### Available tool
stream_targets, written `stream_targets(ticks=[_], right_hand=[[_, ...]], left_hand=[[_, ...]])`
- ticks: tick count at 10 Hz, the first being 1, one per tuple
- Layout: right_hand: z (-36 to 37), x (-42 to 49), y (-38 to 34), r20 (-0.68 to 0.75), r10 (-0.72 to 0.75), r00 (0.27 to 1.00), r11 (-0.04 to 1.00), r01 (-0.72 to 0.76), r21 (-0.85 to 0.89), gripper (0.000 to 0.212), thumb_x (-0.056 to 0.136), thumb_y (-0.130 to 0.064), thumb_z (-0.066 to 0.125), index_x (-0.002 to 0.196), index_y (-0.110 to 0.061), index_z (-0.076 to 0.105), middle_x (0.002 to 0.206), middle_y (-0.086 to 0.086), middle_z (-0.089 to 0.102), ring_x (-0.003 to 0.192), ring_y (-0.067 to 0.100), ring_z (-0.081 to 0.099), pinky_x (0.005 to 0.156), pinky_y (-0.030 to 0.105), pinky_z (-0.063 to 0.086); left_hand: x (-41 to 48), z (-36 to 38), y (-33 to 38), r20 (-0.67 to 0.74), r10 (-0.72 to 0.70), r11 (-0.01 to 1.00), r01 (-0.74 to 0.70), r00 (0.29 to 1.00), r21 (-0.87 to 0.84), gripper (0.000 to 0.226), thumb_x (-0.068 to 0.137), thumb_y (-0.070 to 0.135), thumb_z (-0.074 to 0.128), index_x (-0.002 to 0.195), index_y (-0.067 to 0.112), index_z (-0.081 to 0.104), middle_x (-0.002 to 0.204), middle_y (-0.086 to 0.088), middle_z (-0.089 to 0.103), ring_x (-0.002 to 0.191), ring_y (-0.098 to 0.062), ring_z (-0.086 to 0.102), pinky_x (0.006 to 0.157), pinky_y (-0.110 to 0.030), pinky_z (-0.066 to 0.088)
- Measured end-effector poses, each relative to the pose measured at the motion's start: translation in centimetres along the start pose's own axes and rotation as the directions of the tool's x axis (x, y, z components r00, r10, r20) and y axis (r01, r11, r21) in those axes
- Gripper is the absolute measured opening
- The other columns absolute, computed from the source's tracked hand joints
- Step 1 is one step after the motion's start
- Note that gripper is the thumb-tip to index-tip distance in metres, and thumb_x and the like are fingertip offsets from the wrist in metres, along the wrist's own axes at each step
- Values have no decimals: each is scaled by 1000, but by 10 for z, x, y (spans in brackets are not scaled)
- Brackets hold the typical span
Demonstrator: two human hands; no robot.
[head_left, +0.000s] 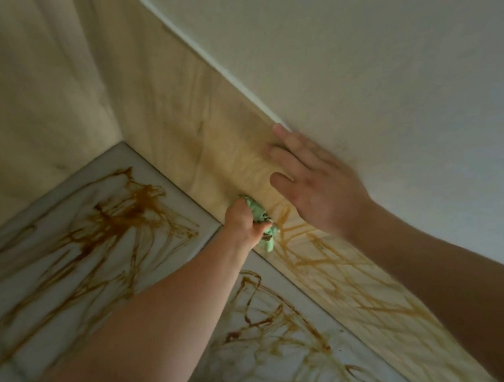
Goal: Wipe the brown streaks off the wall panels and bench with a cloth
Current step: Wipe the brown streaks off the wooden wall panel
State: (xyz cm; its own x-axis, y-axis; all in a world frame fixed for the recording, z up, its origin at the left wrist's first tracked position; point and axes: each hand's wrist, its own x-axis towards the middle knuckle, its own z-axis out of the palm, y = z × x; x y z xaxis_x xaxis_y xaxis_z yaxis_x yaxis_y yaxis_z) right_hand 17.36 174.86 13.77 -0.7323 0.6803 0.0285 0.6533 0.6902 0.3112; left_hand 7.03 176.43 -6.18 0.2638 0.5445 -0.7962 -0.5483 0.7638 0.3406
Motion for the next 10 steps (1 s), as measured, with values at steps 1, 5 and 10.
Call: stream_targets(ticks=[1, 5, 10], right_hand=[[-9, 3, -1, 57, 38, 998, 992, -44, 119, 17, 98, -7, 49, 99, -7, 66, 152, 20, 49, 156, 38, 22, 126, 46, 25], [-94, -61, -22, 398, 502, 767, 721, -626, 298, 48, 87, 3, 48, 132, -9, 60, 137, 13, 54, 107, 37, 64, 85, 47, 57], [-152, -38, -120, 485, 353, 800, 344, -593, 728, 27, 104, -22, 48, 121, -20, 68, 123, 3, 67, 114, 23, 62, 93, 32, 48]], left_hand=[[-64, 26, 48, 25, -44, 997, 46, 999, -68, 55, 104, 25, 61, 153, 10, 42, 156, -8, 48, 139, -26, 50, 105, -34, 45], [-207, 58, 132, 166, -5, 998, 16, 986, -68, 34, 101, -1, 49, 134, -5, 54, 143, -28, 50, 136, -48, 46, 109, -59, 46], [-409, -60, 102, 56, 177, 947, -185, 983, 263, 34, 107, 23, 34, 96, 8, 63, 92, -18, 71, 91, -24, 72, 93, -38, 55]])
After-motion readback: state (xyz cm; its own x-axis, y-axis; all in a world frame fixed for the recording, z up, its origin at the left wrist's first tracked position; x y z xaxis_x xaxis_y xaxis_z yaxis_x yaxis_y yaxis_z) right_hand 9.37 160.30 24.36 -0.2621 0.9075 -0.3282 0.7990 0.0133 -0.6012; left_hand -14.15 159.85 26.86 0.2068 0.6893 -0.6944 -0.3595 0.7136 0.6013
